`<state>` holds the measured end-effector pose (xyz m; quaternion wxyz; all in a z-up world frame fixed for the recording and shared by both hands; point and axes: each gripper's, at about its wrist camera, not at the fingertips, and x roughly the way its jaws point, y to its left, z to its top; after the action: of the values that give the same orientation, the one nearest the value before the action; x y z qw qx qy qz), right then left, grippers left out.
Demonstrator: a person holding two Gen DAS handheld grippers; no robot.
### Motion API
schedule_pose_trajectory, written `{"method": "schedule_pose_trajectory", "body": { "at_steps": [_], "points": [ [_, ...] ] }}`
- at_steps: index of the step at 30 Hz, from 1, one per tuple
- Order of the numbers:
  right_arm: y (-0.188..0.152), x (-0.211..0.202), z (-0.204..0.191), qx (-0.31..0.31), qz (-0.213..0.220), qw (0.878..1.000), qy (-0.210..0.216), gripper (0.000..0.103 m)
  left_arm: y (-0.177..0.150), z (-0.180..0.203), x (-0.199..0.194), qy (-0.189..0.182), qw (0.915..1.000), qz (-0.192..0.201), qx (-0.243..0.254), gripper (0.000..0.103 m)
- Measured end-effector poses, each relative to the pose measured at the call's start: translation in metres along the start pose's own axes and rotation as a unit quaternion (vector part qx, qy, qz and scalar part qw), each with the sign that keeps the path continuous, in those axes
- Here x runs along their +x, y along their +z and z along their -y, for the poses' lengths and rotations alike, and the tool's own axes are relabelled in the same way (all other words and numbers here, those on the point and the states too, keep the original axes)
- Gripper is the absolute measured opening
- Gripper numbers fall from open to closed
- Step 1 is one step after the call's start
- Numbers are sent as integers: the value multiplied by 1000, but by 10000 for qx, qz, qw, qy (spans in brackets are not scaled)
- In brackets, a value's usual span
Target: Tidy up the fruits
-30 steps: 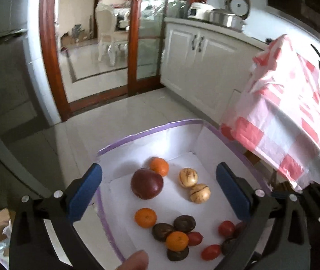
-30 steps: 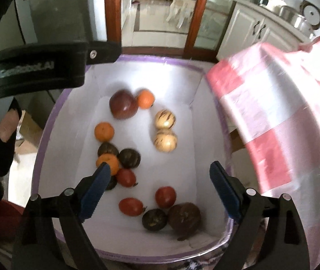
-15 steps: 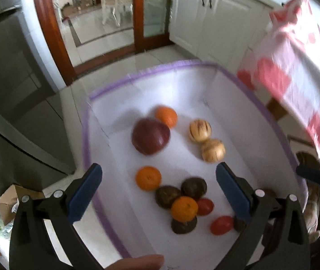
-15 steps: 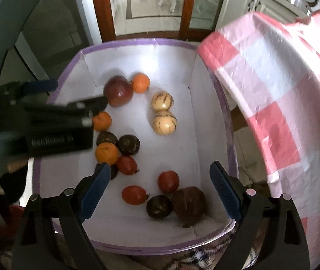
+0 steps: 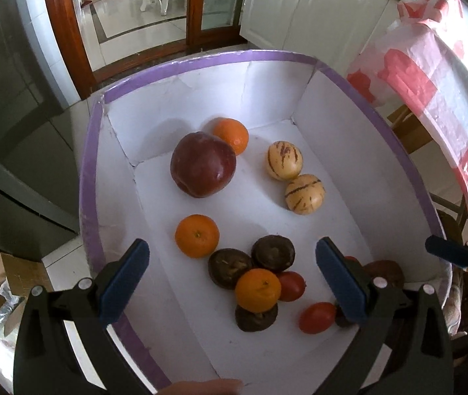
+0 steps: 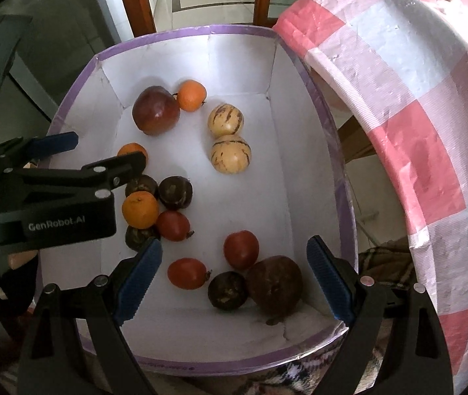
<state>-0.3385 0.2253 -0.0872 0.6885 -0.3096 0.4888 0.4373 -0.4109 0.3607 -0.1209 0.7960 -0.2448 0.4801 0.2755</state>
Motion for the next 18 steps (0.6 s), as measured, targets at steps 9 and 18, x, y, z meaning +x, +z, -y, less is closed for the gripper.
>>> {"method": "schedule_pose_trajectory", "body": {
  "at_steps": [9,18],
  "points": [
    [-2,4,1,19,-61,10000,41,87,1,5,5,47,9999,-37,81,101],
    [-4,10,-2,14,-194,9998,45,87,0,8,8,112,9999,-44,119,101]
  ]
}}
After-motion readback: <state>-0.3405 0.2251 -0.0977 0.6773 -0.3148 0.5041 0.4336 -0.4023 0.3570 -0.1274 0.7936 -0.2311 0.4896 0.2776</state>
